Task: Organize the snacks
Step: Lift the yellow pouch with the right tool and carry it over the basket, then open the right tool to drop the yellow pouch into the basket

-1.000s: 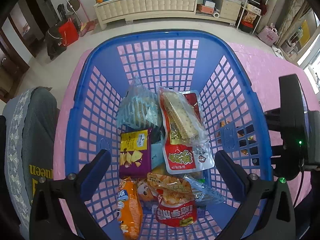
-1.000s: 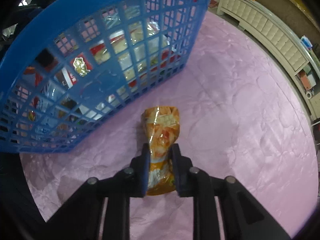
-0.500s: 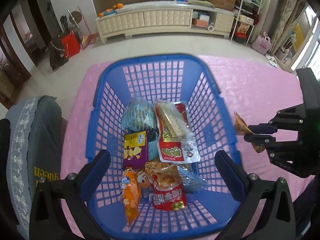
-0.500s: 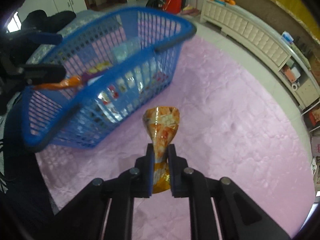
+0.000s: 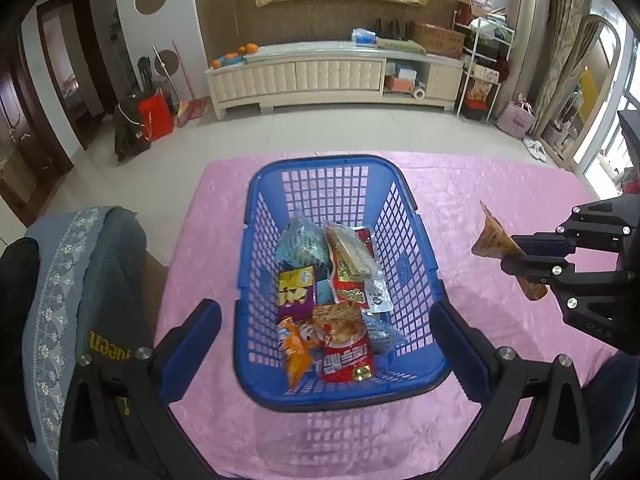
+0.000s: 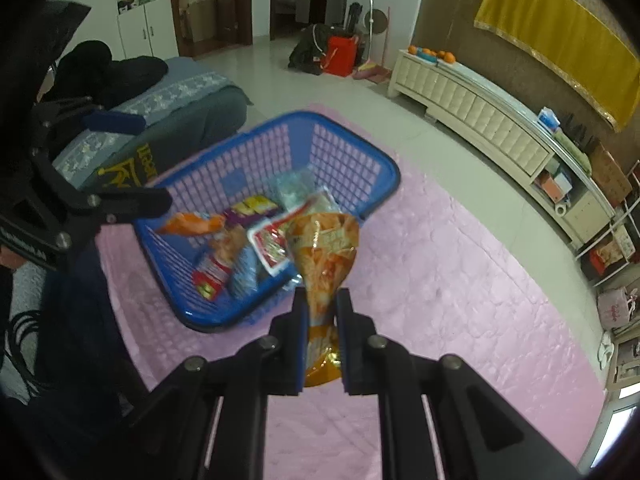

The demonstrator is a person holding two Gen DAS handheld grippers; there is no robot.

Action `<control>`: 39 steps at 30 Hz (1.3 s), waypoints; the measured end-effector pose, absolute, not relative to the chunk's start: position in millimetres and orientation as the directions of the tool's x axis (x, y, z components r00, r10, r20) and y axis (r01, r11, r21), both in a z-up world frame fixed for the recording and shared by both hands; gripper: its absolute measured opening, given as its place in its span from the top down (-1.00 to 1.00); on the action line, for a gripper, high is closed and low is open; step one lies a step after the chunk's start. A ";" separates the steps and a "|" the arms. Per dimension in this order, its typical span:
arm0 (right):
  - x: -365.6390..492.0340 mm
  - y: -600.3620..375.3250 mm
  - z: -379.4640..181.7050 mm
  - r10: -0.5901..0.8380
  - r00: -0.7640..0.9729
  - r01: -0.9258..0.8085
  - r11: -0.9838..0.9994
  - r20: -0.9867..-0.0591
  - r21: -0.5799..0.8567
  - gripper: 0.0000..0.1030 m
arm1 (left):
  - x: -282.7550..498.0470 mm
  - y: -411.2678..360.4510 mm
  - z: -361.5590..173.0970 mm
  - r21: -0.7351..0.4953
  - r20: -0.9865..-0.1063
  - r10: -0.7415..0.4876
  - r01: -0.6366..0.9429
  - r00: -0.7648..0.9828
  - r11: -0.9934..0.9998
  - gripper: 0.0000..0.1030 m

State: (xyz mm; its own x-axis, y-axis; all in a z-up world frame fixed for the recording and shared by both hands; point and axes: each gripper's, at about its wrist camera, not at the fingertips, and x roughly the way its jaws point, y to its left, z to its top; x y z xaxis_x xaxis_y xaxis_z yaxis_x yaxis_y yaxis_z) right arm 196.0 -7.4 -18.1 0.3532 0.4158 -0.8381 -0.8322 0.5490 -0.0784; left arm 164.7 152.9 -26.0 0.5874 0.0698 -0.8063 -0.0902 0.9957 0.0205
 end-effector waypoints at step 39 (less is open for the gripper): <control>233.6 129.5 -101.3 0.299 0.330 -0.875 0.454 -0.895 -0.170 -0.03 | 170.1 230.7 -75.7 -0.048 -0.818 0.051 -0.156 0.573 0.987 -1.00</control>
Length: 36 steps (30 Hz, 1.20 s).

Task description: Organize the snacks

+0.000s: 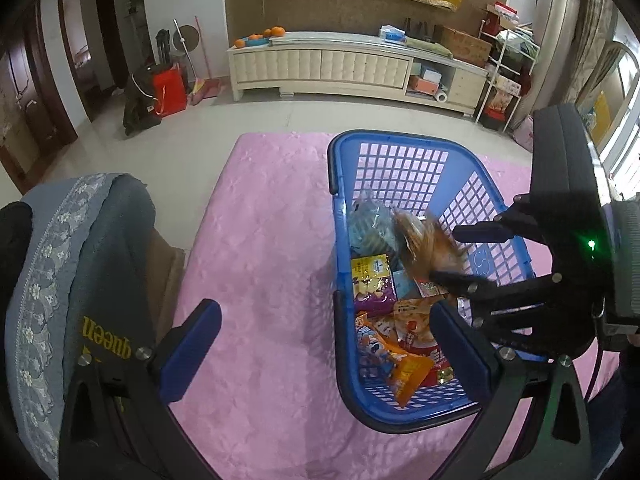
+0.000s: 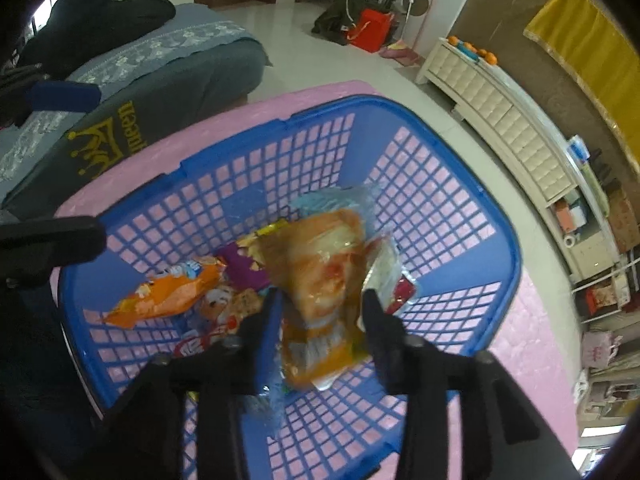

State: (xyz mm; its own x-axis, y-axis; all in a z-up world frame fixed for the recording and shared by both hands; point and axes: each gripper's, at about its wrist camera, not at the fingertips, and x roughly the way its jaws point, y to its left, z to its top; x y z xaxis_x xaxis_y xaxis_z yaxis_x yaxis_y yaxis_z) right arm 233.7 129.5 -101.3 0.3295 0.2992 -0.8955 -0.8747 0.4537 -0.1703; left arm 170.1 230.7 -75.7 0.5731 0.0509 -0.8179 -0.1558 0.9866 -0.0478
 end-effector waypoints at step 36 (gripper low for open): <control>59.3 -125.1 -10.7 0.368 0.751 -0.417 0.908 -0.548 0.038 -1.00 | 7.7 71.3 -28.4 -0.033 -0.466 0.126 -0.160 0.876 0.987 -1.00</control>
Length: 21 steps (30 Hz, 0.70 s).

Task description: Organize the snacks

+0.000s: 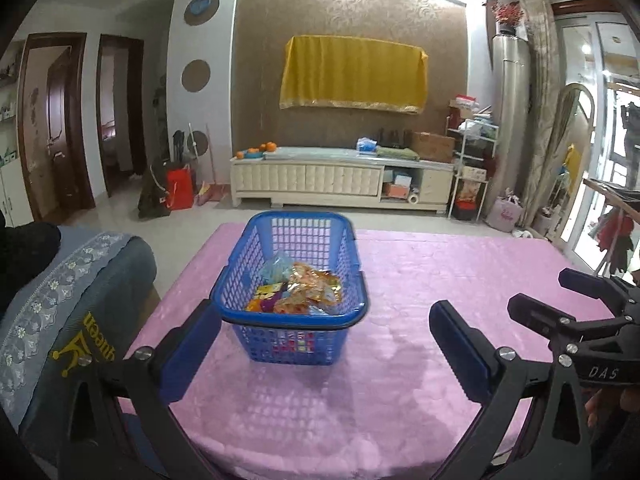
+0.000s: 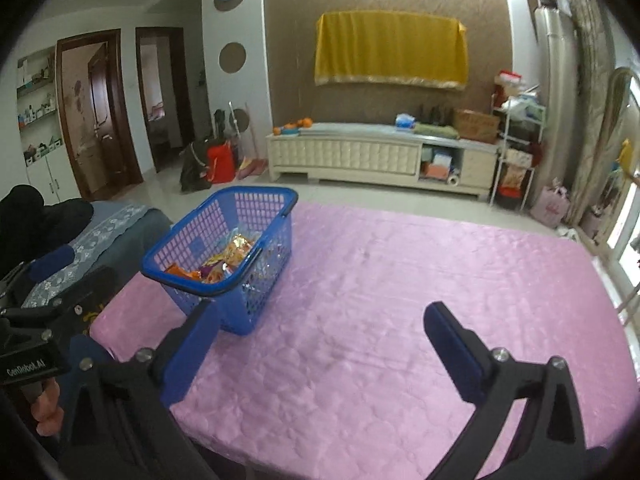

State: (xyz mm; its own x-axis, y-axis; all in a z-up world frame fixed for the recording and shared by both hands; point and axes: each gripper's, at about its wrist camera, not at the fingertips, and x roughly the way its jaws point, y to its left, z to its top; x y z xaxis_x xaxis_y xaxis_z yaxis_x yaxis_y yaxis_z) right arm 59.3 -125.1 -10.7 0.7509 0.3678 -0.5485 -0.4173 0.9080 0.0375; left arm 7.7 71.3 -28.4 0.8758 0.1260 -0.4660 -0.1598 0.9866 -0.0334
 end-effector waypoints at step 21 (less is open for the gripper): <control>8.4 -138.3 7.3 0.367 0.797 -0.394 0.918 -0.480 0.048 -1.00 | -49.6 49.0 -14.3 -0.057 -0.412 0.063 -0.094 0.909 0.994 -1.00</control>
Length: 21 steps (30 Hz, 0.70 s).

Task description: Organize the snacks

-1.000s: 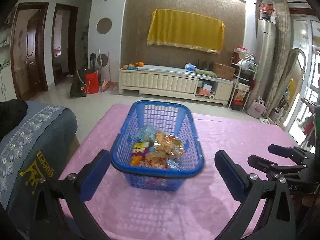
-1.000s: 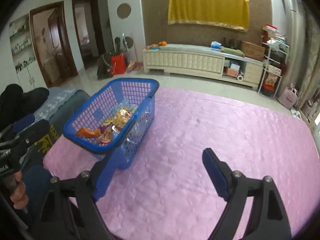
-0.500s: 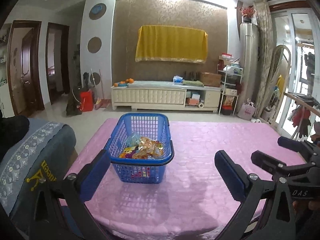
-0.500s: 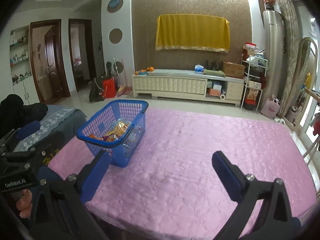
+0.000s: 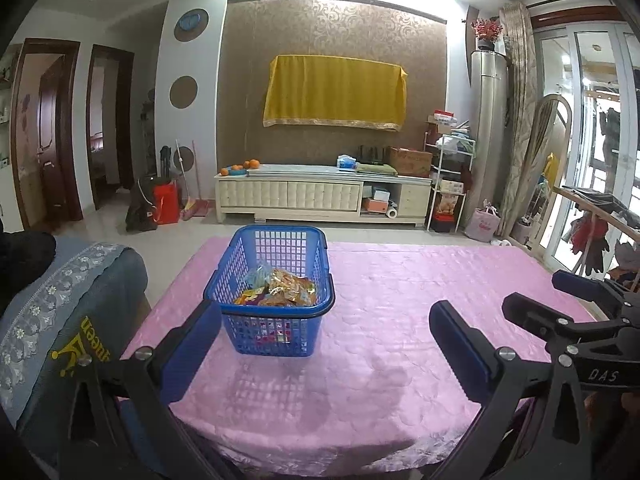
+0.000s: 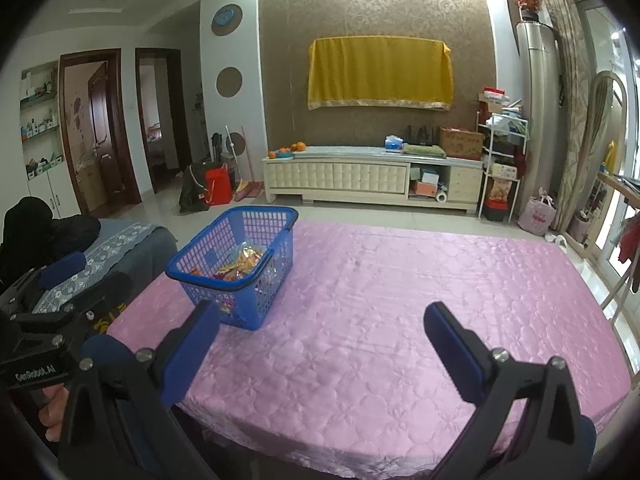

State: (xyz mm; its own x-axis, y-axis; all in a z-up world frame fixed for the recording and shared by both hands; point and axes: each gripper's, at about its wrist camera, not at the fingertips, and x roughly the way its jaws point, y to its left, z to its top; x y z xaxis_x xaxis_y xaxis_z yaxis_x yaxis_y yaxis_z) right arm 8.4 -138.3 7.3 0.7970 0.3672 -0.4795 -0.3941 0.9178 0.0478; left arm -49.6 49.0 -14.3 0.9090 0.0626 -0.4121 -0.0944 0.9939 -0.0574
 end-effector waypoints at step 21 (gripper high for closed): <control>-2.2 -135.3 4.9 0.380 0.784 -0.410 0.911 -0.490 0.052 -1.00 | -51.5 42.8 -17.7 -0.074 -0.436 0.021 -0.059 0.900 0.996 -1.00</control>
State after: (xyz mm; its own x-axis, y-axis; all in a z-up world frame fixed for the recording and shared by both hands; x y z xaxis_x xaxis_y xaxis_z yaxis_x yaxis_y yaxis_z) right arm -2.2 -135.3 4.9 0.7842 0.3805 -0.4902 -0.4097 0.9108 0.0516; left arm -51.5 42.8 -17.7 0.8998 0.0209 -0.4358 -0.0589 0.9955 -0.0738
